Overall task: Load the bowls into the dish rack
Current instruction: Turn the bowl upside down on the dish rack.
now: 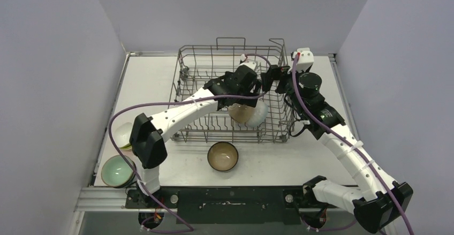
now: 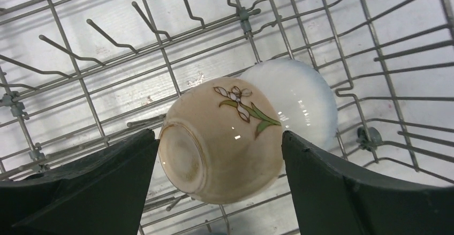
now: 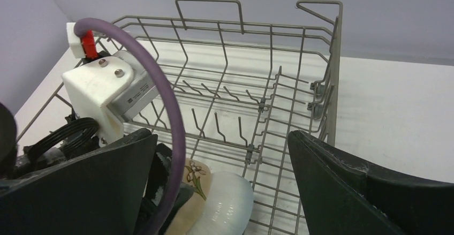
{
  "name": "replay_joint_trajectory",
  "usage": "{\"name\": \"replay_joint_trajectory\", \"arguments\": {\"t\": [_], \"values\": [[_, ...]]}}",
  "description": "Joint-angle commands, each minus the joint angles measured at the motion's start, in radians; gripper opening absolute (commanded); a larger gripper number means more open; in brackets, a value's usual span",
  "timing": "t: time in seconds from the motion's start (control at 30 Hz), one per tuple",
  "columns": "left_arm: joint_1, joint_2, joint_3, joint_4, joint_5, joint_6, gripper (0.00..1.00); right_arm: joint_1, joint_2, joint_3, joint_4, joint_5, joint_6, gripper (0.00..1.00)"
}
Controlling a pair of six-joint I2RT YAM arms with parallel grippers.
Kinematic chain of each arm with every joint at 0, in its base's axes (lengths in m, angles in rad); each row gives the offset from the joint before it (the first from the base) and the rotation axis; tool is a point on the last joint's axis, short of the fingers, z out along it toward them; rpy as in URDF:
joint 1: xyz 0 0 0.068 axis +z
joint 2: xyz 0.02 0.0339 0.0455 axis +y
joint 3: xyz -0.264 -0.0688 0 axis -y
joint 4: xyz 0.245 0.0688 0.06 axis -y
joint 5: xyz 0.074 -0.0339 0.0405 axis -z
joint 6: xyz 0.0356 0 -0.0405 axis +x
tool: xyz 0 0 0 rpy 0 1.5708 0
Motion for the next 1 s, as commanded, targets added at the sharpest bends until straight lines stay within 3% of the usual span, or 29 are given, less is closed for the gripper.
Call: {"name": "replay_joint_trajectory", "arguments": {"t": [0.0,0.23,0.53,0.97], "values": [[0.011,0.046,0.070,-0.020,-0.049,0.017,0.84,-0.005,0.002,0.013,0.002,0.012,-0.011,1.00],[0.018,0.048,0.034,-0.018,-0.037,0.012,0.78,-0.005,0.006,0.013,-0.012,0.043,-0.019,1.00],[0.042,-0.029,-0.123,0.025,-0.029,-0.016,0.67,-0.020,0.002,-0.031,-0.033,0.197,0.006,1.00],[0.079,-0.133,-0.306,0.065,-0.039,-0.059,0.62,-0.143,0.026,-0.089,-0.043,0.082,0.080,1.00]]}}
